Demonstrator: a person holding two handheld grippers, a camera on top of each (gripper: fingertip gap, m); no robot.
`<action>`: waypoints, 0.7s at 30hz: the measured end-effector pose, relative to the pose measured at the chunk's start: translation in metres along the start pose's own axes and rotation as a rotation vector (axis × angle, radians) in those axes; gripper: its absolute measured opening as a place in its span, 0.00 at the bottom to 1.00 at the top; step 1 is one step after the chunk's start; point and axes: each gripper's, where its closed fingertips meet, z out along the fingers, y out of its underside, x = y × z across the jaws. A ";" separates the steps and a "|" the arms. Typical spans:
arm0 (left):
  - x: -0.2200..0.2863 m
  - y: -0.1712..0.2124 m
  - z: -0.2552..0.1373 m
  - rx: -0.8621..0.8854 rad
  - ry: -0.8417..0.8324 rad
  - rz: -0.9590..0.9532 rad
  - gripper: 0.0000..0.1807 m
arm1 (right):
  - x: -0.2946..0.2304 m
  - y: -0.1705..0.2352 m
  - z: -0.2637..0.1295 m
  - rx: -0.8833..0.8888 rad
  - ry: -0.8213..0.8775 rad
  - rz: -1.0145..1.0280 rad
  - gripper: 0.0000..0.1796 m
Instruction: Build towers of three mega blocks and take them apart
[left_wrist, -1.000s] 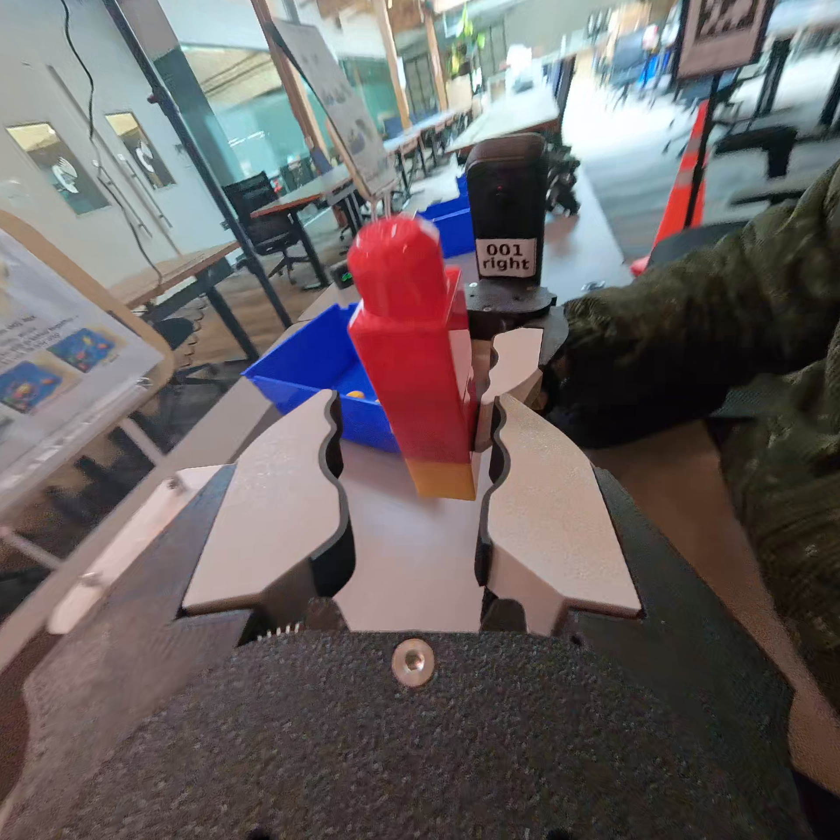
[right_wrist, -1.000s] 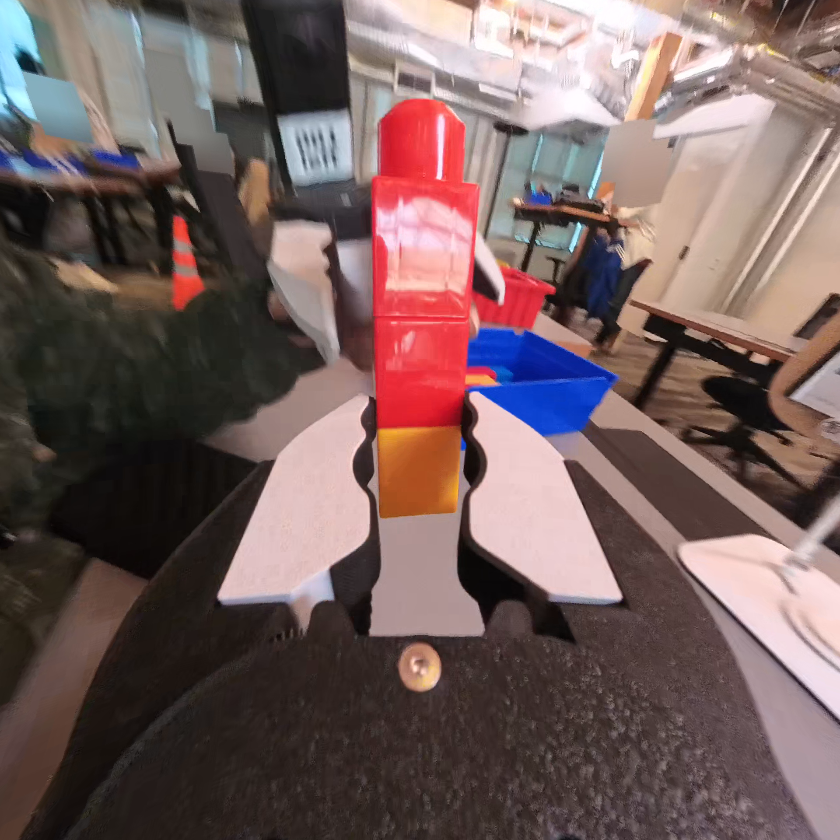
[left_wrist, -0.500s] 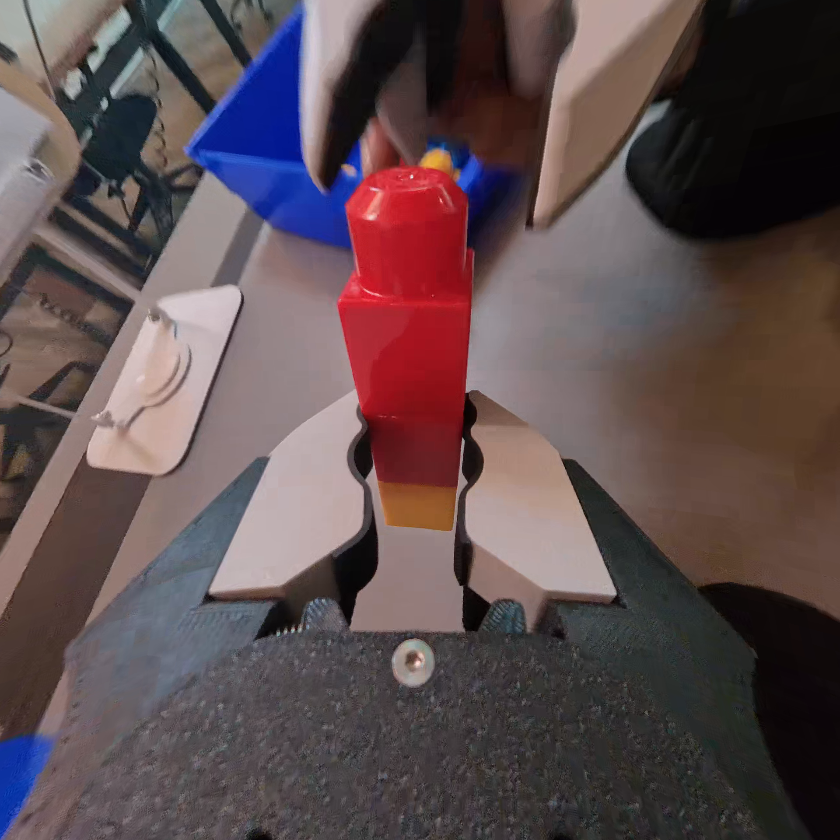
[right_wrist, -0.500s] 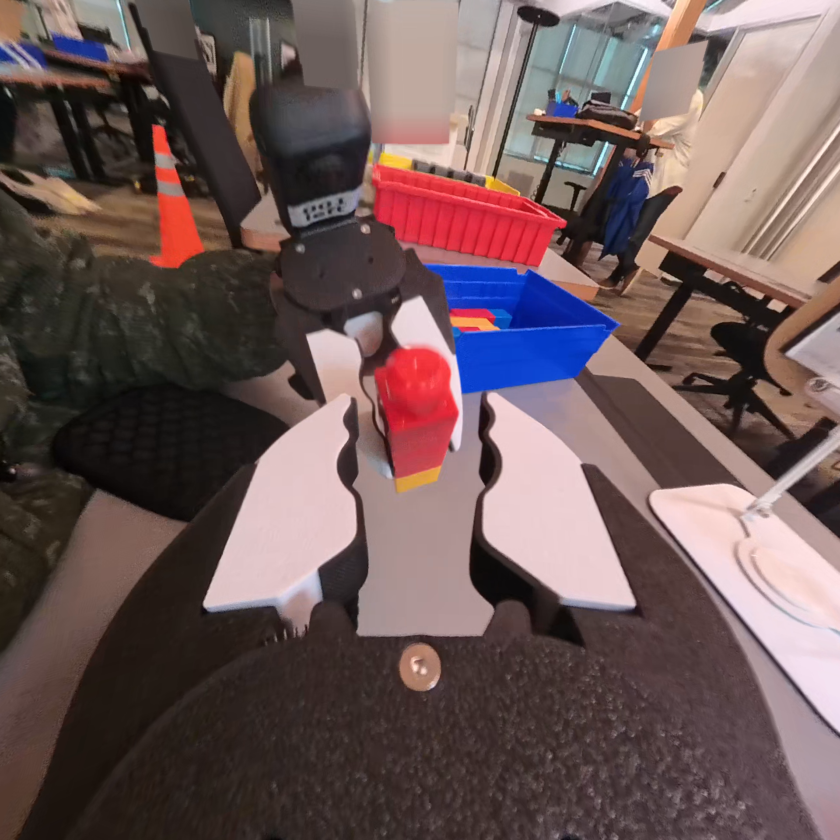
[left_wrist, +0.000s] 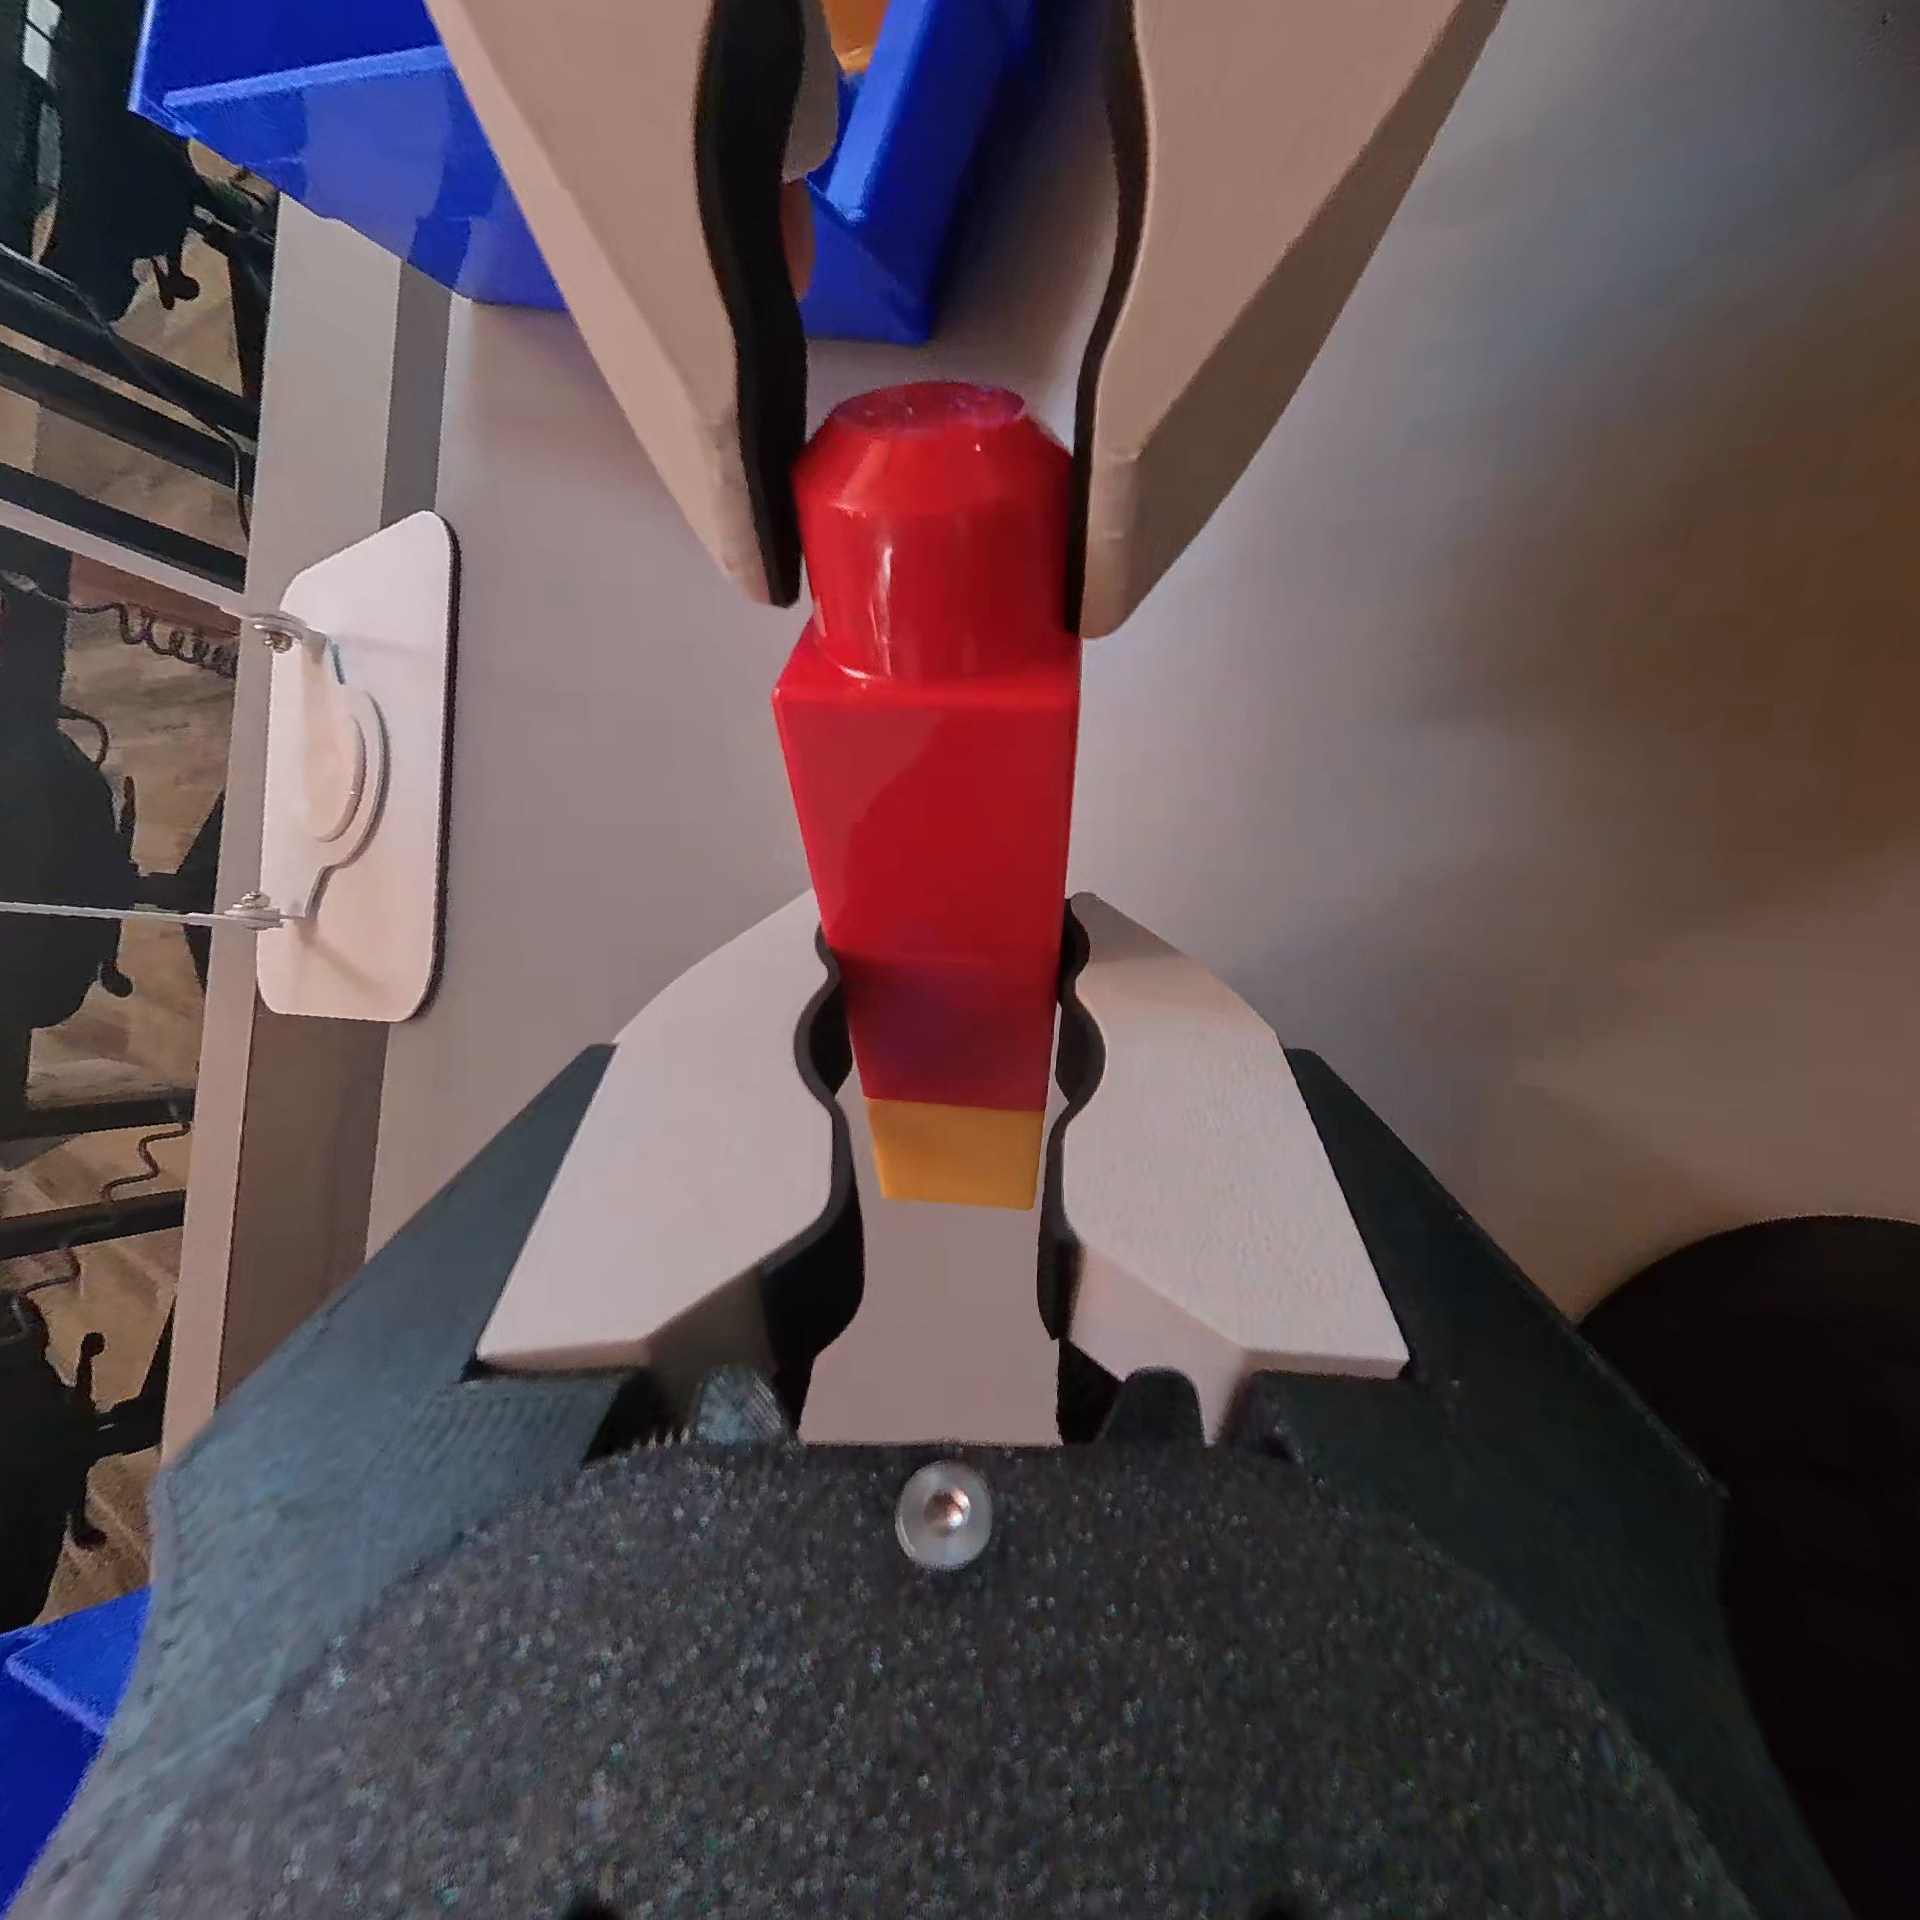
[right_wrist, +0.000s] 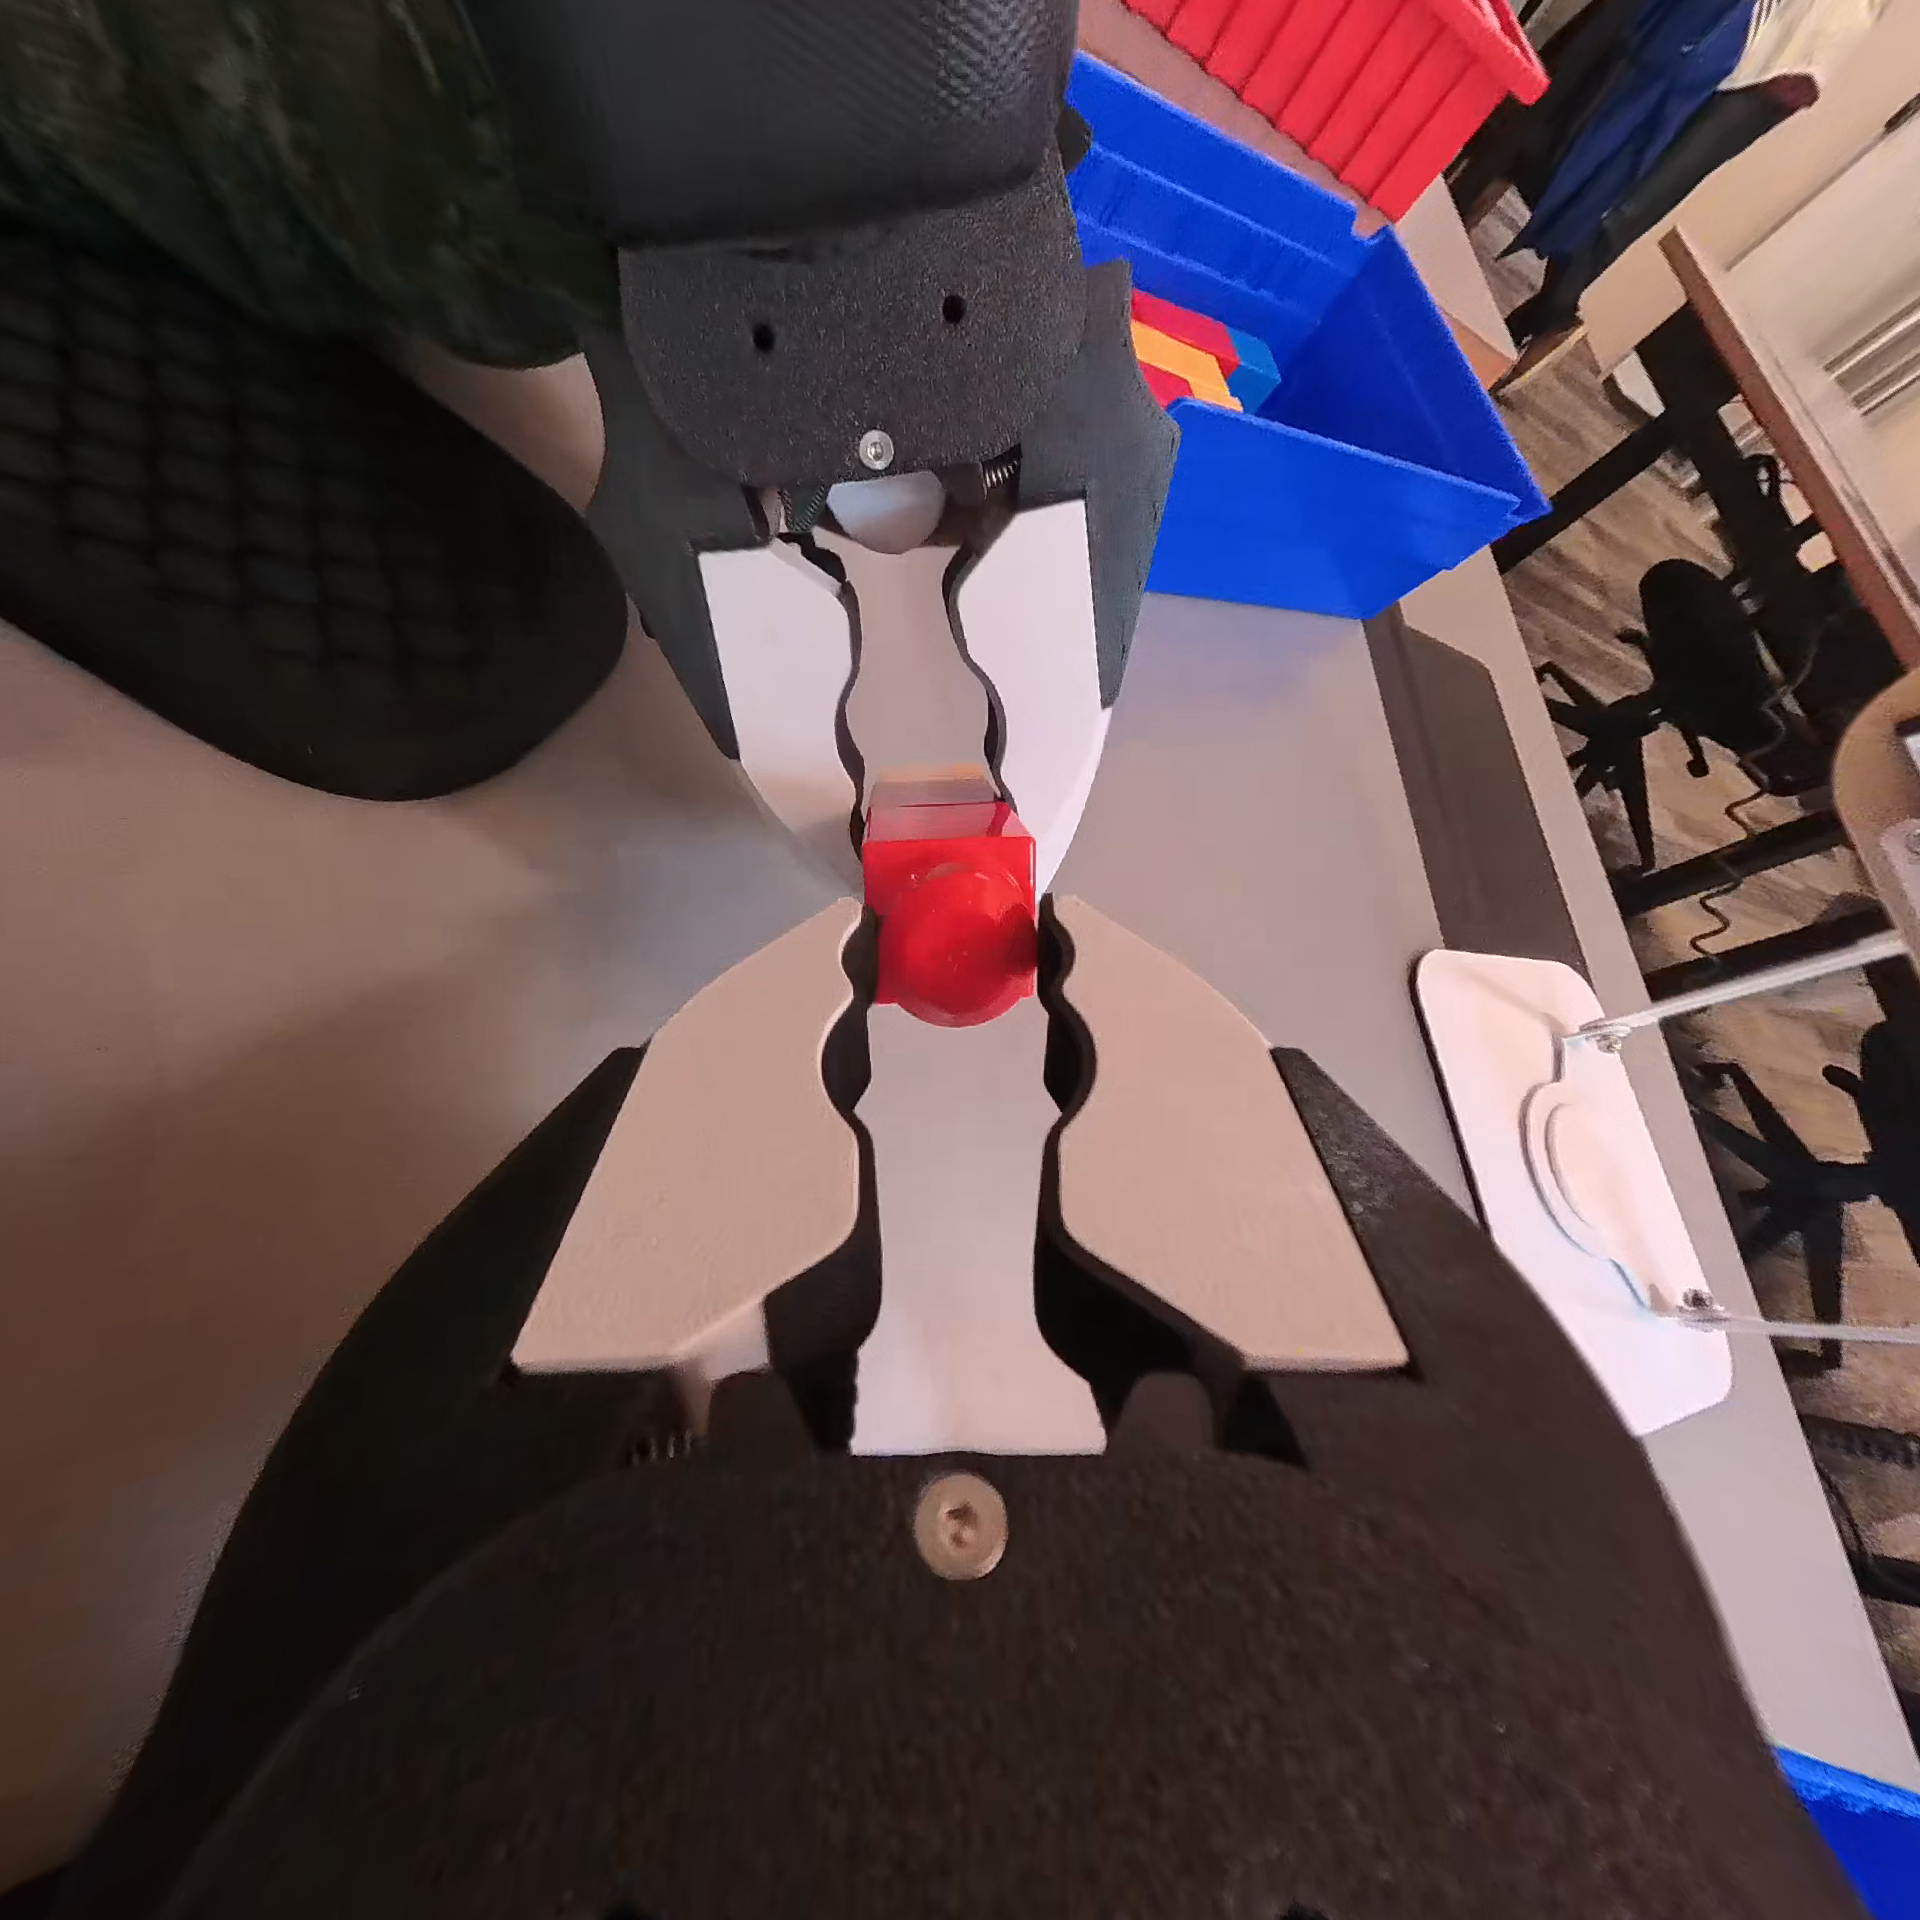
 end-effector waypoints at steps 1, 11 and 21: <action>0.001 0.000 0.000 0.009 0.005 -0.004 0.20 | 0.000 0.001 0.000 -0.012 0.000 -0.002 0.16; -0.021 0.023 -0.015 0.082 -0.009 -0.176 0.20 | 0.051 -0.027 -0.083 0.191 0.116 0.135 0.16; -0.077 0.015 -0.033 0.318 -0.249 -0.382 0.20 | 0.154 0.130 -0.166 -0.520 0.535 0.329 0.16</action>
